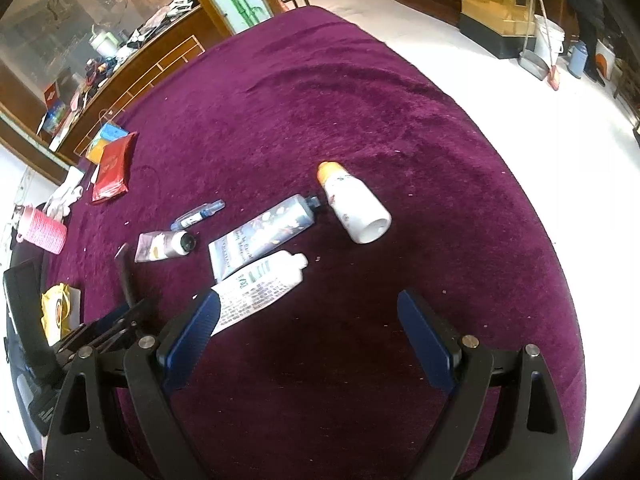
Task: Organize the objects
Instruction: 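Grasp a black marker with left gripper while right grasps orange-capped bottle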
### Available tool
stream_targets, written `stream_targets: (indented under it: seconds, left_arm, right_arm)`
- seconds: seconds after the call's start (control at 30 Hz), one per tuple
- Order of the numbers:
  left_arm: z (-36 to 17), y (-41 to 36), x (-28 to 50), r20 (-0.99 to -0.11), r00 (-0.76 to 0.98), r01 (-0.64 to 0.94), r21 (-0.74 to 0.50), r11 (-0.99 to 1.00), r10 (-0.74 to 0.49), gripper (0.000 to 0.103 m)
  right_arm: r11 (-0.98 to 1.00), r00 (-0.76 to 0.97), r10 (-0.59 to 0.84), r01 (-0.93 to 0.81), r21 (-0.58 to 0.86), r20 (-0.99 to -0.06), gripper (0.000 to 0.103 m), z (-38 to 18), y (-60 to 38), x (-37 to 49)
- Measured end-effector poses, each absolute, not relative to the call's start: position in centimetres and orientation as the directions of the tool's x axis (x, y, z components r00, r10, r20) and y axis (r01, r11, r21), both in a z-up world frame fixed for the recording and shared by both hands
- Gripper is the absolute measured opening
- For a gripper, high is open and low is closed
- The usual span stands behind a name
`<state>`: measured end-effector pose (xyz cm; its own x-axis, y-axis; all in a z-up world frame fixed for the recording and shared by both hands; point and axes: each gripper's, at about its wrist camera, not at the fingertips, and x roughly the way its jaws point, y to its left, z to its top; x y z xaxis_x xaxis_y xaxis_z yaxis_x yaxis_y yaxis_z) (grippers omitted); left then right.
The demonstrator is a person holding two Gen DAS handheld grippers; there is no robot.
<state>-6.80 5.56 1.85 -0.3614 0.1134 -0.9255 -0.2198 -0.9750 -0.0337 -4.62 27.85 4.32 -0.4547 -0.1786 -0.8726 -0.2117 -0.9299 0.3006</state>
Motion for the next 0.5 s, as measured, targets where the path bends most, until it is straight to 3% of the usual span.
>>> stream_targets:
  seconds: [0.1, 0.5]
  left_arm:
    - [2.1, 3.8, -5.9, -0.917, -0.346, -0.209, -0.130, -0.969, 0.198, 0.011]
    - [6.8, -1.6, -1.6, -0.829, -0.431, -0.177, -0.309, -0.935, 0.355, 0.011]
  right_arm:
    - [-0.942, -0.451, -0.188, -0.168, 0.290, -0.873, 0.091, 4.6, 26.7, -5.2]
    - [-0.982, -0.426, -0.154, -0.035, 0.187, -0.892, 0.091, 4.6, 26.2, -6.9]
